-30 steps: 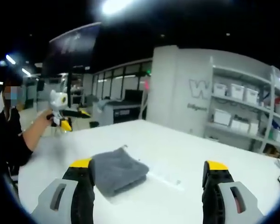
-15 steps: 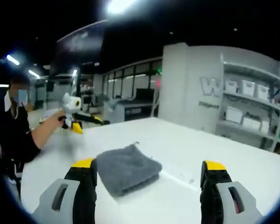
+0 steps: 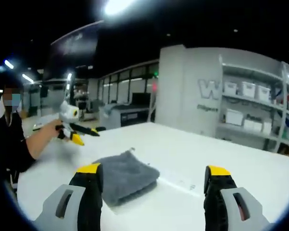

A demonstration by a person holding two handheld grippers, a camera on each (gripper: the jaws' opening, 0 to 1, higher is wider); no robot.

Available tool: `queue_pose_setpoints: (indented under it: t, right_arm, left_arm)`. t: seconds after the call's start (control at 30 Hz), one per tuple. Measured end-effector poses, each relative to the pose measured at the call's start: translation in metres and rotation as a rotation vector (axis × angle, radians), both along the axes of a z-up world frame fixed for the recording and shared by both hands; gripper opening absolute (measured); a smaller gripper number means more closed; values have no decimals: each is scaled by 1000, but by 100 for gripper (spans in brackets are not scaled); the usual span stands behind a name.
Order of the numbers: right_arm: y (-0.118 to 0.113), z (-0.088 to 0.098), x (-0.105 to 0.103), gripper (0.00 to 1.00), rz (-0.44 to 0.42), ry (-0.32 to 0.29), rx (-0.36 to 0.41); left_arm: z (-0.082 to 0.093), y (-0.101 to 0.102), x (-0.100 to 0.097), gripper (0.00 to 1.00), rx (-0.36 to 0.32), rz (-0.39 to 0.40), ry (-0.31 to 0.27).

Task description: Open the folded towel by lifting each exposed corner and separating the folded layers until the towel lies flat within the target outline without major curled edges

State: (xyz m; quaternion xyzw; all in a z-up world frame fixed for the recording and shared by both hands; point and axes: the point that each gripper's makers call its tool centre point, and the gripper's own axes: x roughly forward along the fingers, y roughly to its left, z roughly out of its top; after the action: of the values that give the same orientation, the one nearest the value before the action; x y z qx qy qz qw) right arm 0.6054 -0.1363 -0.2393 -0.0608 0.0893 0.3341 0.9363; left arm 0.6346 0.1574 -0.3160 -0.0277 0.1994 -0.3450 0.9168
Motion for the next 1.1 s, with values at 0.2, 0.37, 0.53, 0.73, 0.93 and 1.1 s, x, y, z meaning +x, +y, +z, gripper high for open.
queue_pose_setpoints:
  t: [0.2,0.37,0.53,0.73,0.93,1.1]
  right_arm:
    - [5,-9,7,88,-5,22,-4]
    - [12,-15,8,88,-1,33,-17]
    - [18,-26,12,88,-1,47,-24]
    - [26,-42,20,89,-16,80,-15]
    - [31,-47,23,86,-23,101,20]
    - [32,-48,23,88,-21,100,33]
  left_arm:
    - [0,-4,4,91,-14,22,4]
    - [-7,-11,9,92,6,21,15]
    - [-13,-14,14,92,20,36,20]
    - [-21,-22,10,90,27,21,31]
    - [-19,-15,22,89,40,93,6]
    - [-22,-20,17,87,34,73,17]
